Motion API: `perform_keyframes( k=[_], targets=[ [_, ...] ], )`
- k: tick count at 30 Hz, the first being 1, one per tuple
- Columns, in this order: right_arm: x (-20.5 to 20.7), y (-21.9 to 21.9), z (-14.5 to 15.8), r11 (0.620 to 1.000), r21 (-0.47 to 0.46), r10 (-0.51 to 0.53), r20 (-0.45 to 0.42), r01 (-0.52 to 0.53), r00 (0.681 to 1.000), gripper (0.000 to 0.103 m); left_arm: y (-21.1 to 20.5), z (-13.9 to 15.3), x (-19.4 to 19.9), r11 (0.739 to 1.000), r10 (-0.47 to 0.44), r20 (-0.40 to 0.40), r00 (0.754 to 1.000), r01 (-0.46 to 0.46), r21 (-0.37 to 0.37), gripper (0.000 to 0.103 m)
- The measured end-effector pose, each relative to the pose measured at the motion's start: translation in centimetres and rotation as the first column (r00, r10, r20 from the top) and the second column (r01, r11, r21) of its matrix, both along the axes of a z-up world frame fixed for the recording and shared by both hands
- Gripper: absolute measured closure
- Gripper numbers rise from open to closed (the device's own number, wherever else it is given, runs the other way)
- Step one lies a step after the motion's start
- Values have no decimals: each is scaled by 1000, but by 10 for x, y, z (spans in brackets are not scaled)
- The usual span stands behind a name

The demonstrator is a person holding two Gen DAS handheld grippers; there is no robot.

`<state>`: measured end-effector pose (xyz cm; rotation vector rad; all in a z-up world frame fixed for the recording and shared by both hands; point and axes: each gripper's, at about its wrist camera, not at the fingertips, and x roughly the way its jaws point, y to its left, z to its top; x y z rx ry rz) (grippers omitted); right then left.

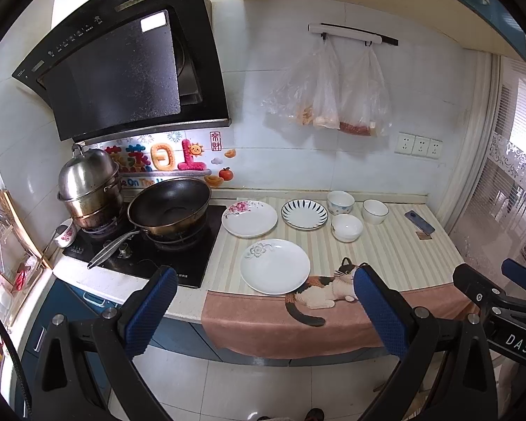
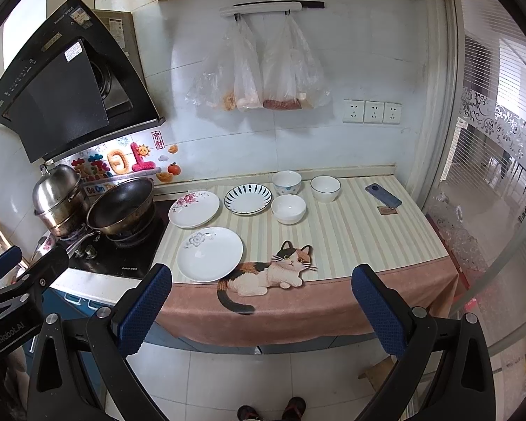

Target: Organize plates and bowls

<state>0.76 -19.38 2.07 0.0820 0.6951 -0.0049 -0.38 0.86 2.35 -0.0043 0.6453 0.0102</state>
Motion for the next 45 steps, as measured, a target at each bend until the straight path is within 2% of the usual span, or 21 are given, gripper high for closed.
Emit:
perform_keyframes(
  k=[24,32,37,42,45],
  targets=[
    [3,-5,-2,1000,4,-1,-3,1,1000,0,-10,-4,4,1000,-1,3,1000,1,1,0],
    [11,-1,-6,1000,28,1,-17,-1,1000,0,-9,-13,9,1000,-7,-7,1000,7,0,0],
    [21,11,-17,999,48,6,-40,-4,999,0,2,-26,14,1000,-3,-1,1000,3,-5,0],
    [39,28,-39,997,66,45,-37,-43,998,0,18,-51,37,1000,-3,29,1000,4,-22,0],
    [68,35,-62,997,57,64,-89,-59,994,0,27,-70,58,1000,13,47,999,-12,-5,0]
  ],
)
